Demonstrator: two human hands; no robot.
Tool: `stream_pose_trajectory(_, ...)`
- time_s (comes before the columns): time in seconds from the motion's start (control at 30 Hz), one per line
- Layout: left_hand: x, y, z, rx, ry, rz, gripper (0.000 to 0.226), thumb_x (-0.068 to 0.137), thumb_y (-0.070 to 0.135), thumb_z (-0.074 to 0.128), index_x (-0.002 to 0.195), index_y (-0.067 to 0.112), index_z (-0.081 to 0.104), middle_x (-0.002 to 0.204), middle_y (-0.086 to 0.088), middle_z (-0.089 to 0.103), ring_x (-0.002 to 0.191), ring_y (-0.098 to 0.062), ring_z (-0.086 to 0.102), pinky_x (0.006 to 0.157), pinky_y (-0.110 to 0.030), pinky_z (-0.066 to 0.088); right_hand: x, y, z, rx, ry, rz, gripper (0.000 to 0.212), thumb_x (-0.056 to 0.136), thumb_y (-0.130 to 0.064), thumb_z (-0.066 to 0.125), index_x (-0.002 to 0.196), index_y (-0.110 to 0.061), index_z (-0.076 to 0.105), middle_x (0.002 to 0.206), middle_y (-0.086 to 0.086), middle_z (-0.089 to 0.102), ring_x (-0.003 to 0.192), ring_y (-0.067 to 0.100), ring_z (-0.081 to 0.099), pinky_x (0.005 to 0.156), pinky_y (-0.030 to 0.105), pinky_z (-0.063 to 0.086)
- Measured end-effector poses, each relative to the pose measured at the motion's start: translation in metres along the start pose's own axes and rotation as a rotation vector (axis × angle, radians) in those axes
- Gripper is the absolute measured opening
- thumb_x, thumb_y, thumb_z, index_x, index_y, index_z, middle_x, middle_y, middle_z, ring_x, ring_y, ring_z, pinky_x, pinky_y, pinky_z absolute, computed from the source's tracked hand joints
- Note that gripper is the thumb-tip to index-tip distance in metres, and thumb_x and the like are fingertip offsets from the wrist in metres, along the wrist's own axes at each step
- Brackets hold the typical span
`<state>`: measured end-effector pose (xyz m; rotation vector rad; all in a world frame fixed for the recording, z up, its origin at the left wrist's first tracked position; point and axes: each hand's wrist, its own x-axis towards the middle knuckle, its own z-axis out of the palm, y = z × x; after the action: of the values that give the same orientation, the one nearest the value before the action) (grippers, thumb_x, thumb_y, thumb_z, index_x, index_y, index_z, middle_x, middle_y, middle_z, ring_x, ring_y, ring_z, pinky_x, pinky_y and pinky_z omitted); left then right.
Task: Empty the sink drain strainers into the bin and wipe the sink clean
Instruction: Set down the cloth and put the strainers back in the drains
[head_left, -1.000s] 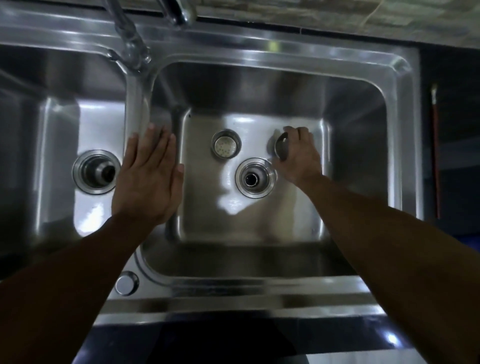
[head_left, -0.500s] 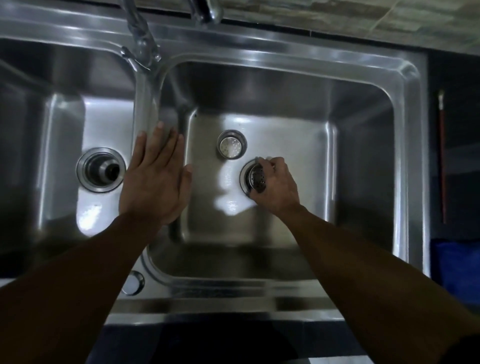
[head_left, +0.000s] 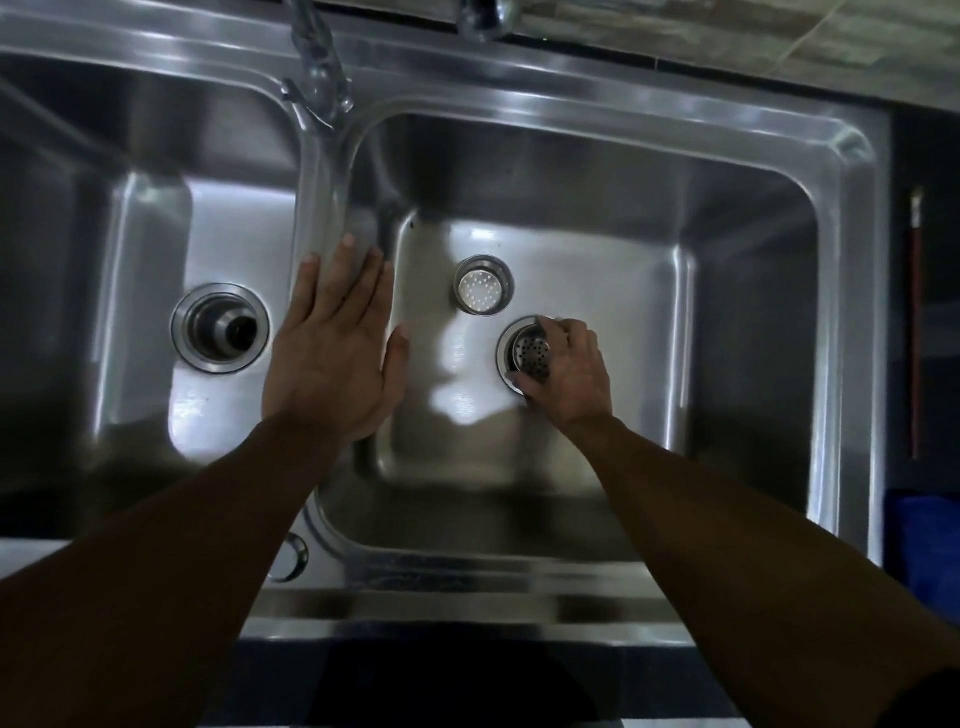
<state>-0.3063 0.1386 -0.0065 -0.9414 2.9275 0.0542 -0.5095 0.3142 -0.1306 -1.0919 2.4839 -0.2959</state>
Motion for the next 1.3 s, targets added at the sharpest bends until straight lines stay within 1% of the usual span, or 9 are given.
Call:
stream_pose_trajectory(0.23,0.000,-0.001,-0.001,-0.011,-0.014,-0.005,0.065,0.104,0.040,0.028,0.155,0.000,0.031,0.164,-0.014,0.031,0.158,-0.028,0.009,0.127,-0.051,0.010,-0.005,-0.001,0.000,-0.023,0.003,-0.024,0.089,0.079,-0.053,0.074,0.152,-0.020,0.035,0.142,0.002,0.048,0.125,0.025,0.047,0.099,0.038,0.043)
stream_pose_trajectory(0.47,0.000,-0.001,0.003,-0.032,0.021,0.005,0.063,0.105,0.038,0.028,0.154,-0.001,0.033,0.163,-0.015,0.032,0.158,-0.028,0.010,0.127,-0.051,0.012,0.017,-0.047,-0.012,0.072,0.172,-0.084,0.092,0.078,-0.059,0.073,0.151,-0.016,0.035,0.144,0.006,0.048,0.128,0.024,0.048,0.103,0.036,0.045)
stream_pose_trajectory(0.63,0.000,-0.001,0.003,-0.095,0.052,0.000,0.061,0.107,0.036,0.019,0.154,0.000,0.034,0.163,-0.014,0.032,0.158,-0.026,0.010,0.128,-0.049,0.010,0.054,-0.079,-0.016,0.050,0.089,-0.128,0.104,0.068,-0.051,0.080,0.151,-0.011,0.032,0.150,0.008,0.040,0.136,0.028,0.040,0.111,0.037,0.037)
stream_pose_trajectory(0.77,-0.001,-0.001,0.005,-0.114,0.062,0.010,0.061,0.107,0.035,0.019,0.153,0.000,0.035,0.163,-0.015,0.032,0.158,-0.026,0.011,0.128,-0.049,0.011,0.069,-0.088,-0.020,-0.005,0.021,-0.137,0.092,0.070,-0.045,0.081,0.145,-0.010,0.041,0.138,0.007,0.049,0.126,0.027,0.044,0.104,0.037,0.044)
stream_pose_trajectory(0.87,-0.002,-0.004,0.007,-0.135,0.066,0.013,0.061,0.107,0.035,0.016,0.154,0.000,0.033,0.164,-0.016,0.030,0.158,-0.026,0.011,0.128,-0.049,0.012,0.054,-0.092,-0.029,0.101,0.052,-0.130,0.091,0.067,-0.041,0.086,0.143,-0.011,0.044,0.132,0.005,0.049,0.121,0.024,0.044,0.102,0.036,0.045)
stream_pose_trajectory(1.03,-0.007,-0.006,0.001,-0.322,0.076,-0.009,0.061,0.104,0.030,0.016,0.157,-0.001,0.025,0.166,-0.017,0.022,0.157,-0.027,0.011,0.129,-0.045,0.010,0.013,-0.106,-0.060,0.162,0.064,-0.133,0.098,0.069,-0.038,0.087,0.149,-0.007,0.040,0.137,0.008,0.047,0.128,0.023,0.041,0.106,0.026,0.037)
stream_pose_trajectory(1.1,-0.014,-0.011,-0.004,-0.458,0.100,0.000,0.061,0.102,0.025,0.023,0.157,-0.002,0.025,0.166,-0.018,0.022,0.157,-0.028,0.014,0.129,-0.044,0.011,-0.003,-0.119,-0.074,0.217,0.097,-0.137,0.097,0.070,-0.037,0.085,0.150,-0.007,0.039,0.138,0.009,0.045,0.129,0.022,0.039,0.105,0.022,0.033)
stream_pose_trajectory(1.17,-0.026,-0.025,-0.011,-0.523,0.085,-0.010,0.062,0.102,0.028,0.020,0.158,0.000,0.021,0.167,-0.016,0.018,0.158,-0.027,0.010,0.130,-0.043,0.010,-0.017,-0.136,-0.083,0.258,0.176,-0.180,0.091,0.074,-0.034,0.084,0.149,-0.006,0.041,0.136,0.012,0.045,0.128,0.022,0.041,0.108,0.025,0.037)
stream_pose_trajectory(1.3,-0.058,-0.080,-0.028,-0.470,0.035,-0.117,0.068,0.102,0.040,0.012,0.161,0.006,0.014,0.169,-0.012,0.011,0.158,-0.025,0.005,0.130,-0.042,0.002,-0.033,-0.181,-0.086,0.339,0.317,-0.311,0.083,0.074,-0.031,0.086,0.145,-0.007,0.049,0.128,0.011,0.044,0.119,0.017,0.047,0.105,0.017,0.038)
